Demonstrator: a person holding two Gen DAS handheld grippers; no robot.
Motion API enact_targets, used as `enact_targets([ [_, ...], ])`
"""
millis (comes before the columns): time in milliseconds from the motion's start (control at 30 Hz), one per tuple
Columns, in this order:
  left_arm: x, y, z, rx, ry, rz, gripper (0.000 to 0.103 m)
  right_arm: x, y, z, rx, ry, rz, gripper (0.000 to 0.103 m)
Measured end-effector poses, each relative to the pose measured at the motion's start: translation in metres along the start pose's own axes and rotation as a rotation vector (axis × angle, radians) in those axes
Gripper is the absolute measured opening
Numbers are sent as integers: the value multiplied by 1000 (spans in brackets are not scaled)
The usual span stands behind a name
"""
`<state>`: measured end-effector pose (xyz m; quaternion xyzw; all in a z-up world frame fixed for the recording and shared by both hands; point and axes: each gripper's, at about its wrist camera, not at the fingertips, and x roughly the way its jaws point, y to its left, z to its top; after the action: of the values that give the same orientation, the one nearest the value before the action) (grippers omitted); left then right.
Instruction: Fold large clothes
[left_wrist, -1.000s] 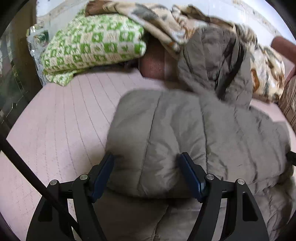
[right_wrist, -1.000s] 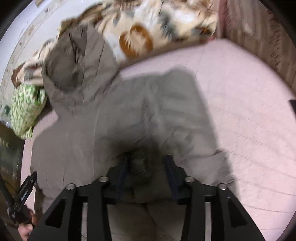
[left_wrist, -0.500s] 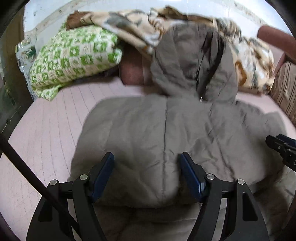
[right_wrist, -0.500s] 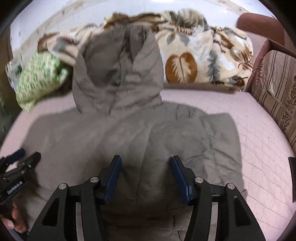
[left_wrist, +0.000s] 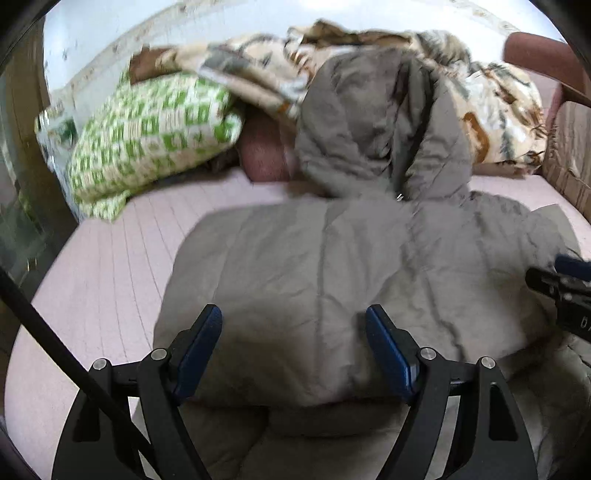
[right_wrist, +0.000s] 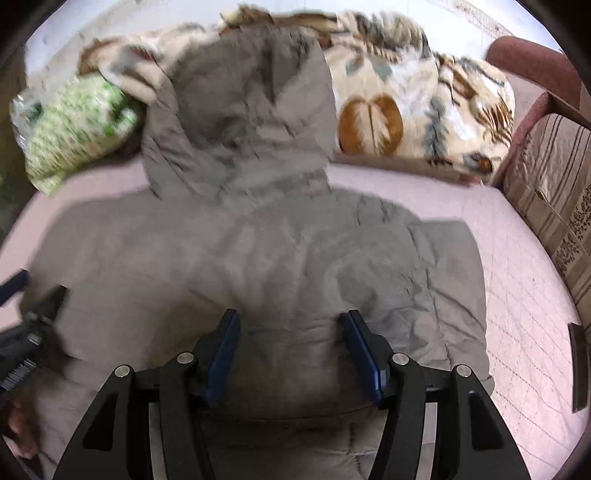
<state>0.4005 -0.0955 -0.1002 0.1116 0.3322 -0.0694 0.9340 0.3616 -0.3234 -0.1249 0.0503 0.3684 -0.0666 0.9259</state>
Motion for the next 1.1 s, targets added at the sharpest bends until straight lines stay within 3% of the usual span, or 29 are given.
enact_targets([
  [133, -15, -18, 2, 51, -63, 0, 79, -19, 13, 4, -38, -73, 38, 65],
  [300, -8, -35, -5, 121, -45, 21, 79, -4, 20, -1, -49, -16, 58, 65],
  [467, -3, -36, -7, 124, -29, 20, 79, 12, 20, -9, -35, 49, 64, 66],
  [1100, 2, -36, -11, 119, -8, 15, 79, 21, 22, -15, -63, 77, 38, 79],
])
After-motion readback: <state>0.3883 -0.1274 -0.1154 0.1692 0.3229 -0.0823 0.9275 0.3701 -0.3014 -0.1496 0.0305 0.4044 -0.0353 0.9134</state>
